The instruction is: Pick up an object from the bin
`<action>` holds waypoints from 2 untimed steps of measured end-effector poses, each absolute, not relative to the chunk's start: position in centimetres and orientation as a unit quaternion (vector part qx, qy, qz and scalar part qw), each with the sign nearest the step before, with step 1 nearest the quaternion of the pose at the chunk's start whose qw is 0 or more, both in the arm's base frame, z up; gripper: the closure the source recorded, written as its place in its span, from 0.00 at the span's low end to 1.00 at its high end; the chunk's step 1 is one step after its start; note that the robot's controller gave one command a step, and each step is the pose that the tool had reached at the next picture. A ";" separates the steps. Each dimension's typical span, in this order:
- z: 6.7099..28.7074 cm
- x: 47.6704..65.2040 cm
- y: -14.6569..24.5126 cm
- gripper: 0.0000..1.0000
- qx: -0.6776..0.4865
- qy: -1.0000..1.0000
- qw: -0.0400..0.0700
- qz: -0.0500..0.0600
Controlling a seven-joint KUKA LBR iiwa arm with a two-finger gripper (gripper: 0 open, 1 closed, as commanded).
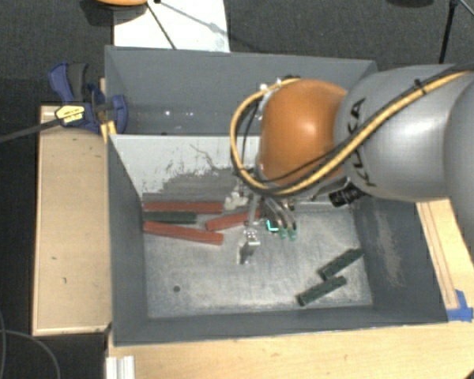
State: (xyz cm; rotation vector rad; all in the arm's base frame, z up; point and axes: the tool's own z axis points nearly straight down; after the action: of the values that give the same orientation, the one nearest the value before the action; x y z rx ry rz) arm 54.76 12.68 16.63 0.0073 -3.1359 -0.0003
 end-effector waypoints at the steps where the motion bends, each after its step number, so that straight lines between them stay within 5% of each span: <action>1: 17.0 55.0 12.6 1.00 -0.001 -1.000 -0.001 -0.001; 2: 17.0 55.0 12.6 0.00 -0.003 -1.000 -0.001 -0.001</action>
Offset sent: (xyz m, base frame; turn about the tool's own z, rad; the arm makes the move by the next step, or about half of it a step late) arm 0.0000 0.0000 0.0000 0.0000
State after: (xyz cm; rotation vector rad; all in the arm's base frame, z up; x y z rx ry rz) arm 54.96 12.61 17.03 -0.0087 -3.1434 -0.0021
